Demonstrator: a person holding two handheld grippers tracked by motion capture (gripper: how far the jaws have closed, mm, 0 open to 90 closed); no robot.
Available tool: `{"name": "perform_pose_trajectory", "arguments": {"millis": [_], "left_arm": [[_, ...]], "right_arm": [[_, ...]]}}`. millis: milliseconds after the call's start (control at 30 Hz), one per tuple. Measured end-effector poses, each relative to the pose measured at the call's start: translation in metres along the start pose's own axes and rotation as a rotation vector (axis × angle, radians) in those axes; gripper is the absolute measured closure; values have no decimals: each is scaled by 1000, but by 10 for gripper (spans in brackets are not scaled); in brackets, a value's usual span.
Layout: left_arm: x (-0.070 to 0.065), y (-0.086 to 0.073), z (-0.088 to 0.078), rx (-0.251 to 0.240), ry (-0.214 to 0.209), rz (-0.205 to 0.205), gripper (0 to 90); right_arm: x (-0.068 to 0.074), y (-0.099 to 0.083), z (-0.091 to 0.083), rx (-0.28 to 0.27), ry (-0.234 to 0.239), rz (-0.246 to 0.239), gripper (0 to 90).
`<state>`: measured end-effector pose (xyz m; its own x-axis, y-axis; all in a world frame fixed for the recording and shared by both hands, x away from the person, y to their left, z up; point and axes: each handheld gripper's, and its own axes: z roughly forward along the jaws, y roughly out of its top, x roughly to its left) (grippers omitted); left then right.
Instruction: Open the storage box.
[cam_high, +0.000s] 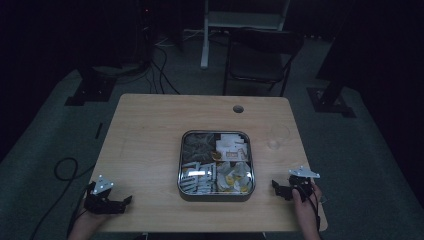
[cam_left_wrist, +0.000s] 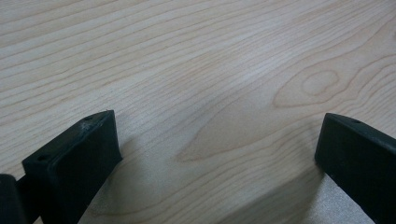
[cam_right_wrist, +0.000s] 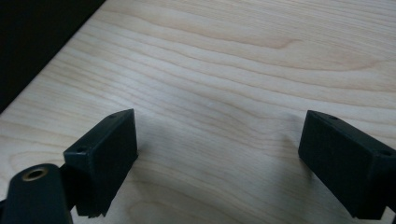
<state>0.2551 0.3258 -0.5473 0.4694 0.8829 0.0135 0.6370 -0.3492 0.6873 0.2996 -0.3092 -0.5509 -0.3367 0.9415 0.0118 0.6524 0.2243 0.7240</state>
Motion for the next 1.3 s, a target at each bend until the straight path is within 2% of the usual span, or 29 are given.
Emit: {"name": "perform_pose_trajectory", "arguments": {"millis": [767,967,1300], "left_arm": [[3,4,1,14,-23,13,6],[2,13,3,-3,-49,6,6],[-8,37,10,-26,-85,45,6]], "right_arm": [[1,-1,-1,1,4,-5,113],[1,-1,-1,1,3,-5,113],[1,-1,-1,1,4,-5,113]]}}
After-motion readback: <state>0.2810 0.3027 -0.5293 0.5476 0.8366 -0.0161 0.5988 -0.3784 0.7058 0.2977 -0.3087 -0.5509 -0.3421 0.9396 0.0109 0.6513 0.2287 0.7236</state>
